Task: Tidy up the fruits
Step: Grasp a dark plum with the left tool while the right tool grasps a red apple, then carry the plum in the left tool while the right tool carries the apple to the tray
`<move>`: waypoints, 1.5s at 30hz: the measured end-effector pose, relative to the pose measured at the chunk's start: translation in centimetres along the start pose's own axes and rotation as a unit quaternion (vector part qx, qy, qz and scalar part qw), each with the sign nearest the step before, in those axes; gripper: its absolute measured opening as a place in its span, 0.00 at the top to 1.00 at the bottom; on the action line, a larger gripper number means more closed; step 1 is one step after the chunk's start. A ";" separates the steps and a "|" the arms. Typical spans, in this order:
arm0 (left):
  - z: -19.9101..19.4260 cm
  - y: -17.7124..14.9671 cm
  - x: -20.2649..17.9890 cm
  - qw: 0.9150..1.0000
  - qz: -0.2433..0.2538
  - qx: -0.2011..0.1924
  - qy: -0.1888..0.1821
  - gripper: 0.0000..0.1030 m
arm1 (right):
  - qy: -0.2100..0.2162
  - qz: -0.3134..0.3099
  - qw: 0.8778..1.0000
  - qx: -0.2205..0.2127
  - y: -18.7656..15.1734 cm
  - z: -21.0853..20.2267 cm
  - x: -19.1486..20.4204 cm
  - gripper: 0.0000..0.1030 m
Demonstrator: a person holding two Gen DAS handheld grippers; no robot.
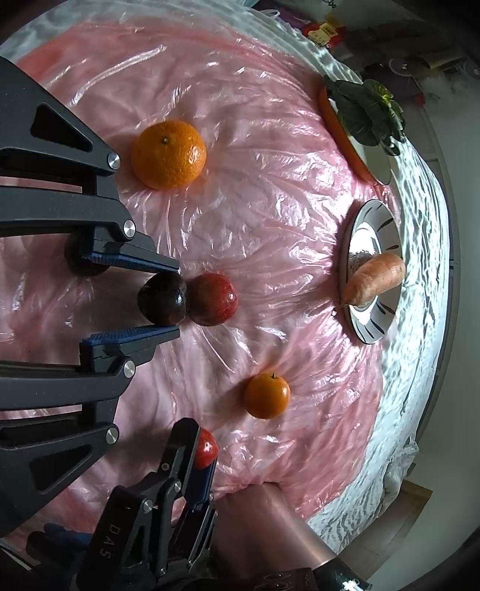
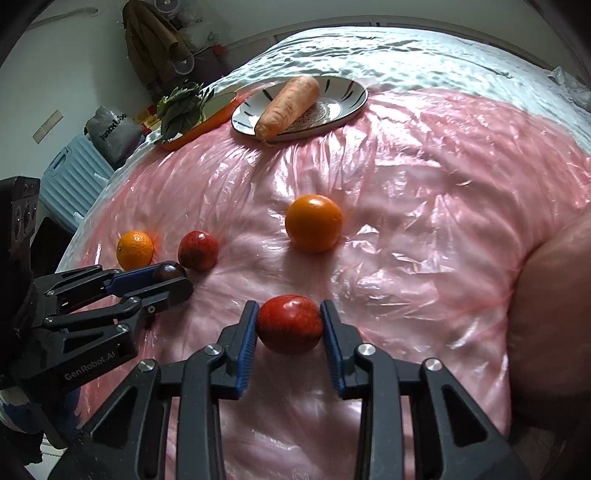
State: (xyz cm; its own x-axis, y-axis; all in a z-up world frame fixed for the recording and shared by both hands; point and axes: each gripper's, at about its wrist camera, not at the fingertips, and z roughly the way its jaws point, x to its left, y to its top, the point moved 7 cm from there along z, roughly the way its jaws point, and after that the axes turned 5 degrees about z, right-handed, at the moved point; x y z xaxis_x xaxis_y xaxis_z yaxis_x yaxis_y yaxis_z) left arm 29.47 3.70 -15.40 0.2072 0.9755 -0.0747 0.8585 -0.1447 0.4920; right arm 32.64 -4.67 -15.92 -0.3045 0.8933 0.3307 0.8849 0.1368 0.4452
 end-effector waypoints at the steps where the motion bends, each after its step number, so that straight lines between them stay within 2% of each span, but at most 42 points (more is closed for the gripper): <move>1: -0.4 0.0 0.0 1.000 0.002 -0.002 -0.004 0.76 | -0.003 -0.001 1.000 -0.002 0.0 -0.3 0.0 0.48; 7: -2.2 -0.2 -0.3 1.000 0.013 0.001 -0.020 0.76 | -0.026 0.005 1.000 -0.003 -1.6 -2.7 -0.1 0.48; 15: -5.4 -1.7 -2.7 0.999 0.034 0.001 -0.011 0.76 | -0.007 0.006 1.000 0.014 -5.6 -5.5 0.2 0.48; 21: -7.2 -3.8 -7.3 0.998 0.060 0.018 -0.023 0.76 | 0.004 0.027 0.999 0.024 -9.2 -8.6 -0.5 0.47; 26: -9.3 -5.2 -12.7 0.994 0.104 0.024 -0.029 0.76 | -0.001 0.046 0.999 0.022 -11.5 -12.1 -2.4 0.47; 33: -12.1 -5.6 -22.4 0.981 0.184 0.011 -0.057 0.76 | -0.048 0.094 0.994 -0.002 -13.7 -19.0 -9.7 0.48; 37: -12.3 -5.0 -29.1 0.971 0.220 0.007 -0.097 0.76 | -0.088 0.125 0.988 -0.029 -13.9 -22.8 -15.2 0.48; 42: -11.3 -3.0 -36.1 0.961 0.242 0.003 -0.135 0.76 | -0.128 0.161 0.977 -0.061 -13.5 -26.0 -22.0 0.48; 45: -10.5 -1.2 -39.3 0.959 0.244 -0.002 -0.147 0.76 | -0.150 0.175 0.970 -0.077 -13.1 -27.5 -26.0 0.48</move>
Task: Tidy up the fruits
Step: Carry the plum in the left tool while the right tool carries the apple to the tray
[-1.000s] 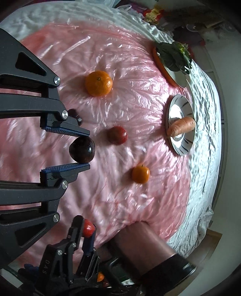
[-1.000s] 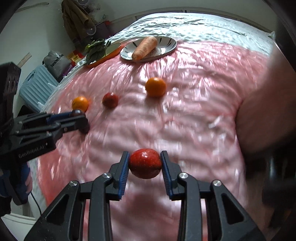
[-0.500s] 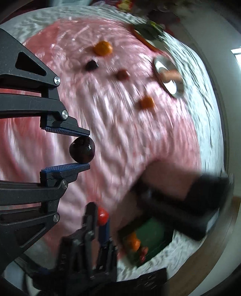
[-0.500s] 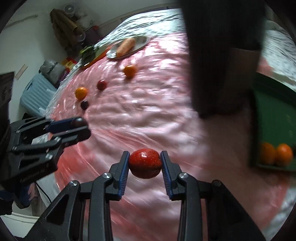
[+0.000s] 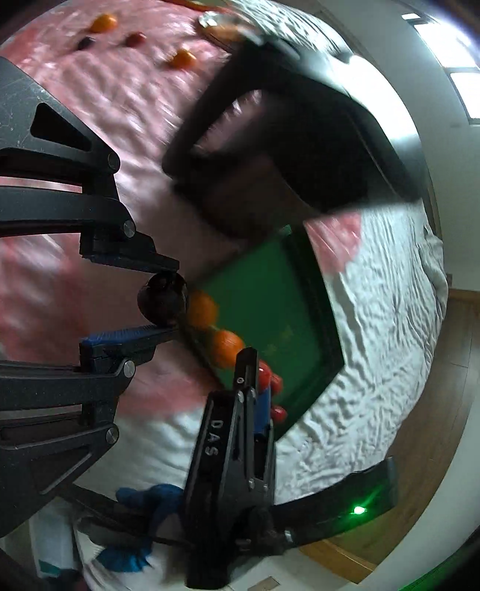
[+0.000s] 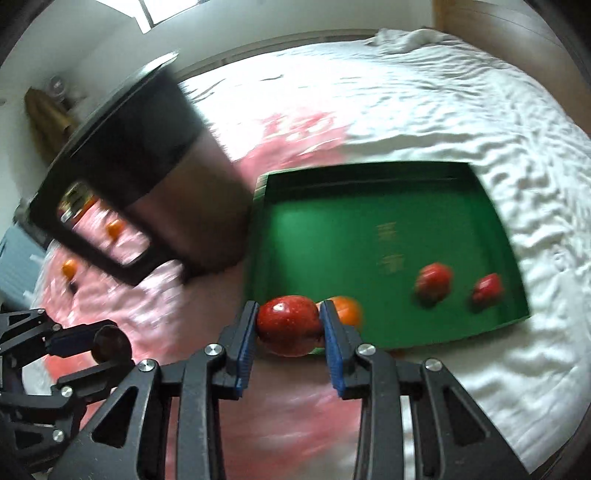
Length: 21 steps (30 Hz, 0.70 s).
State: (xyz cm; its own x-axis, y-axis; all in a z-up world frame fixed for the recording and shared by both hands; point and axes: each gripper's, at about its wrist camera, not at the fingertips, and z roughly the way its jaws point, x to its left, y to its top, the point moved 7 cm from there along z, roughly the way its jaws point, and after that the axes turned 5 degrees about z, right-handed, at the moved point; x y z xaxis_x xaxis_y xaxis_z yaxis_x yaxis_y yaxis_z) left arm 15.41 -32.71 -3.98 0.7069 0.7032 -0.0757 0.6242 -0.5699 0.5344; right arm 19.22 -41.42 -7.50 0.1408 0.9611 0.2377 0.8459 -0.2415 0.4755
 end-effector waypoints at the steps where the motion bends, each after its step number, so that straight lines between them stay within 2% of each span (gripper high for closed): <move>1: 0.9 1.4 -0.5 1.000 0.003 -0.003 -0.001 0.76 | -0.005 0.004 1.000 -0.005 0.6 0.1 -1.0 0.48; 6: 4.5 5.9 -1.5 1.000 0.010 -0.008 -0.002 0.76 | -0.035 0.026 0.999 -0.032 4.4 1.1 -6.0 0.48; 11: 8.8 9.7 -1.6 1.000 0.005 -0.003 0.006 0.76 | -0.054 0.038 0.997 -0.040 7.3 2.8 -10.0 0.48; 21: 16.1 12.6 -0.7 0.999 -0.024 0.025 0.032 0.76 | -0.069 0.036 0.997 -0.019 10.1 7.9 -13.9 0.48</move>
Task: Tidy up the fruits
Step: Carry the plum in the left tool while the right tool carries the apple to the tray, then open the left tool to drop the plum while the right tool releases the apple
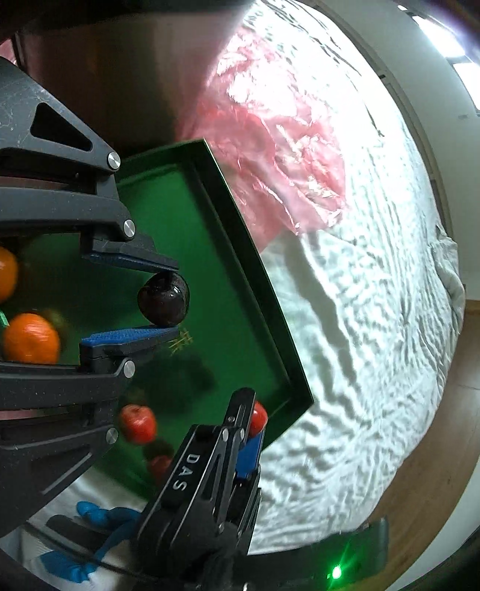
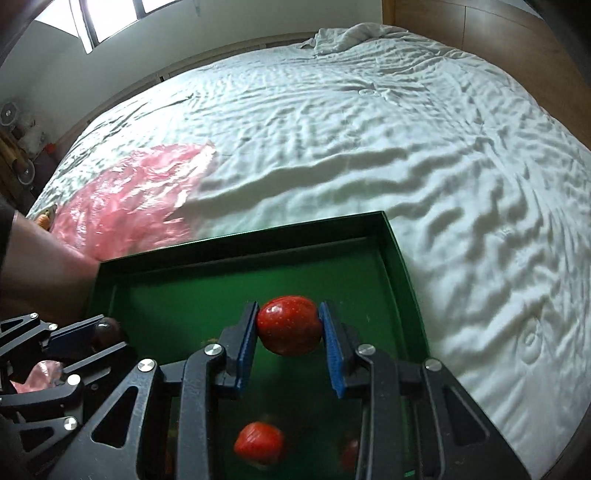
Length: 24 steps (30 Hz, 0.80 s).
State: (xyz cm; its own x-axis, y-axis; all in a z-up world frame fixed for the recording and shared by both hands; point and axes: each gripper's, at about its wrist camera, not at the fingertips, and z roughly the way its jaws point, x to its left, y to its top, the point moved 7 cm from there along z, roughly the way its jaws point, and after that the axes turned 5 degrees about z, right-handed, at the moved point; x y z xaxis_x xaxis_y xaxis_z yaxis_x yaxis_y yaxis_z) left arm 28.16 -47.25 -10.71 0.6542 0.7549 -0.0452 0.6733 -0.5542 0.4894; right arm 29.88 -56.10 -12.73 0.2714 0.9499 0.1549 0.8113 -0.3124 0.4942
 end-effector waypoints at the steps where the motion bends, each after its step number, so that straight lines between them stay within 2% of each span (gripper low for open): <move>1: 0.6 0.1 -0.1 1.000 -0.003 0.002 0.001 0.76 | 0.000 0.001 1.000 0.001 0.1 0.3 -0.2 0.47; 11: 3.9 -0.2 0.2 0.999 -0.026 0.025 0.018 0.76 | 0.002 -0.006 1.000 0.014 -0.1 2.5 -0.8 0.47; 24: 5.1 -1.2 0.6 0.997 -0.049 0.052 0.014 0.76 | -0.003 -0.005 1.000 0.025 -1.1 3.6 -1.1 0.47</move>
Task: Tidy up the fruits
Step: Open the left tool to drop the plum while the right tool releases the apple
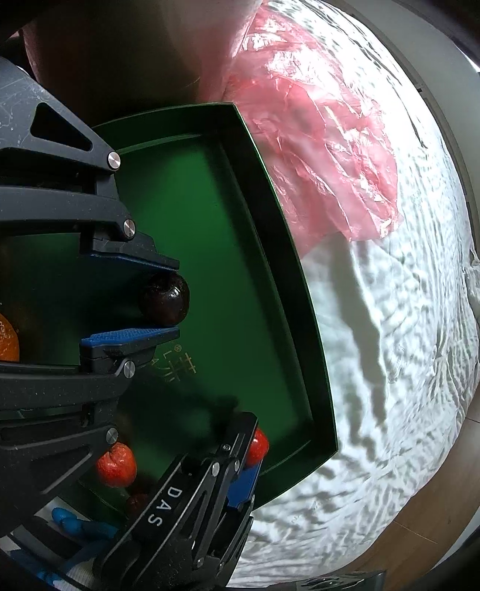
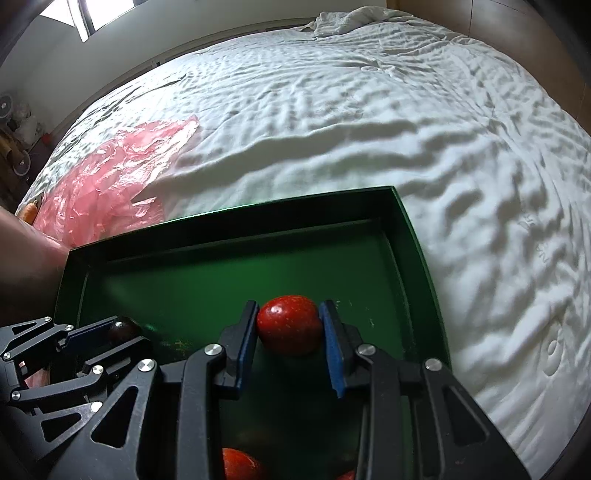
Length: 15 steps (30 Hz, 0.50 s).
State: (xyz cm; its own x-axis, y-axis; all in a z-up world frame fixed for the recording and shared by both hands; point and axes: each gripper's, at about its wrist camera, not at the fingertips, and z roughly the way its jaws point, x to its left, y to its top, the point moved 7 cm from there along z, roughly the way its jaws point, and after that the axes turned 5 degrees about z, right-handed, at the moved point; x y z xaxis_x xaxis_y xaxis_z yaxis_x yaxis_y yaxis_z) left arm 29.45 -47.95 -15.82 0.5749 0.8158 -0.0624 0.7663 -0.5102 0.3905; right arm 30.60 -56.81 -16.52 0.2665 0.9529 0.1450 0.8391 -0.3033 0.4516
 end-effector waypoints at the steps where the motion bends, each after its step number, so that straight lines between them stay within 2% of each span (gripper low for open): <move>1: 0.0 0.0 0.0 1.000 0.000 0.001 -0.002 0.76 | 0.000 0.000 1.000 0.001 0.0 0.0 0.1 0.47; 4: 0.0 0.0 0.1 1.000 -0.001 0.002 -0.002 0.75 | -0.003 -0.004 1.000 0.004 0.0 0.1 0.3 0.47; 6: -0.1 0.0 0.2 1.000 -0.002 0.000 -0.002 0.71 | -0.005 -0.003 1.000 0.005 0.1 0.0 0.3 0.44; 8: -0.5 0.1 0.1 1.000 -0.001 -0.007 0.000 0.62 | -0.008 0.000 1.000 0.003 0.2 -0.2 0.3 0.23; 10: -0.8 0.1 -0.1 1.000 0.004 -0.011 0.002 0.61 | -0.009 0.005 1.000 -0.005 0.3 -0.7 0.2 0.17; 15: -2.0 0.1 -0.5 1.000 0.012 -0.022 0.005 0.55 | -0.004 0.009 1.000 -0.019 0.9 -2.2 0.4 0.15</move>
State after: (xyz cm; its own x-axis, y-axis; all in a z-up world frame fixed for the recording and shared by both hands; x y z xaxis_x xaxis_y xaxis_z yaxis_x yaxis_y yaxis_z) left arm 28.71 -47.87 -13.87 0.5902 0.8061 -0.0430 0.7383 -0.5175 0.4326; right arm 30.39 -56.72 -14.14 0.2861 0.9470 0.1459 0.8153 -0.3206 0.4822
